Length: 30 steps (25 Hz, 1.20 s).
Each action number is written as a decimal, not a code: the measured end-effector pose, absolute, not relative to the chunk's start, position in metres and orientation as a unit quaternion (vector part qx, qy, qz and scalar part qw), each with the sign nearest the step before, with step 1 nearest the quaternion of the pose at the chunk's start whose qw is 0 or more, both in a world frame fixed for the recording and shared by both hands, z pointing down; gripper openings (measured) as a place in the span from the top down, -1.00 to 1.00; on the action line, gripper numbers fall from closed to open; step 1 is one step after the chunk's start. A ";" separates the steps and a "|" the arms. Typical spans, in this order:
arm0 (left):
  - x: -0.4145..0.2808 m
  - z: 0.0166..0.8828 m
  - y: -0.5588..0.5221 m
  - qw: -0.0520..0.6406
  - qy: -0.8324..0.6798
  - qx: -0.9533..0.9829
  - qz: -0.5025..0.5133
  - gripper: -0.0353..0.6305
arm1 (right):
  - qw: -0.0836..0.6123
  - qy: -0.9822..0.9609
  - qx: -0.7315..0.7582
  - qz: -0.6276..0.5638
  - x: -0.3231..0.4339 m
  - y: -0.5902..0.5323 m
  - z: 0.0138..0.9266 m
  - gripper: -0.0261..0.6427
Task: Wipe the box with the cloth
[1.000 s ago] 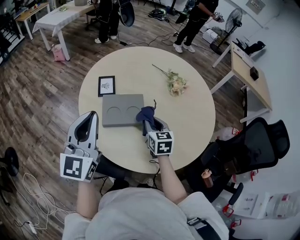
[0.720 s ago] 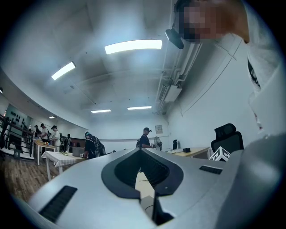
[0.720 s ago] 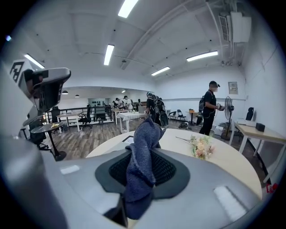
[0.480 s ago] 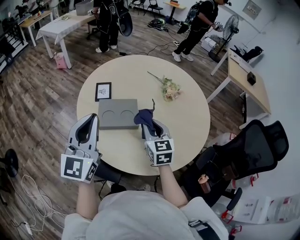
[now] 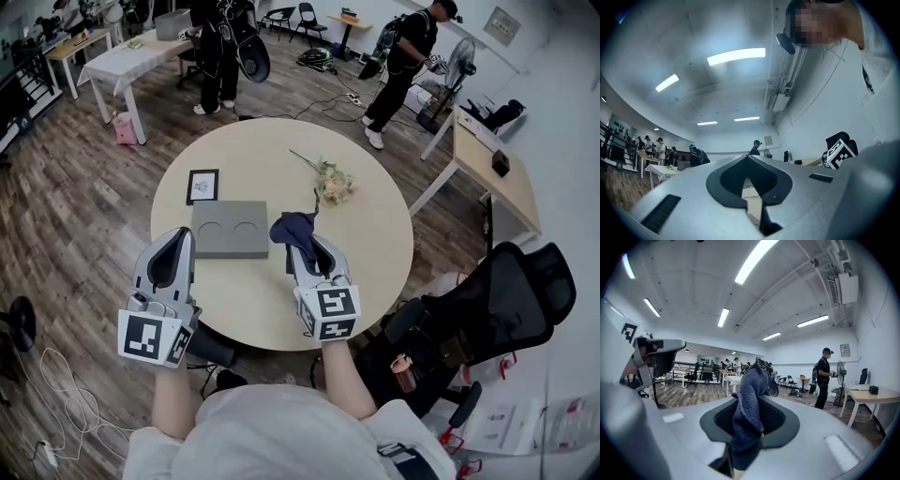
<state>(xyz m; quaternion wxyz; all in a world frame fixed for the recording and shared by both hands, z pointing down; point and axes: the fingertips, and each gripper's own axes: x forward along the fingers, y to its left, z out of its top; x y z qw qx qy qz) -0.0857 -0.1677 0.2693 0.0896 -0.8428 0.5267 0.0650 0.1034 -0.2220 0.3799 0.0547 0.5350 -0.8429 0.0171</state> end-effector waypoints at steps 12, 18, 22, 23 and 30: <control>-0.067 0.252 -0.142 0.106 0.532 -0.836 0.085 0.89 | -0.009 -0.841 0.541 -0.012 0.138 -0.183 0.327 0.62; -0.055 0.249 -0.128 0.108 0.530 -0.836 0.091 0.89 | -0.022 -0.837 0.547 -0.021 0.156 -0.166 0.316 0.62; -0.047 0.247 -0.120 0.109 0.529 -0.836 0.093 0.89 | -0.028 -0.835 0.549 -0.027 0.164 -0.156 0.311 0.62; -0.045 0.247 -0.118 0.109 0.529 -0.836 0.093 0.89 | -0.029 -0.835 0.549 -0.028 0.166 -0.154 0.310 0.62; -0.030 0.246 -0.112 0.110 0.526 -0.838 0.095 0.89 | -0.039 -0.832 0.552 -0.035 0.181 -0.146 0.305 0.62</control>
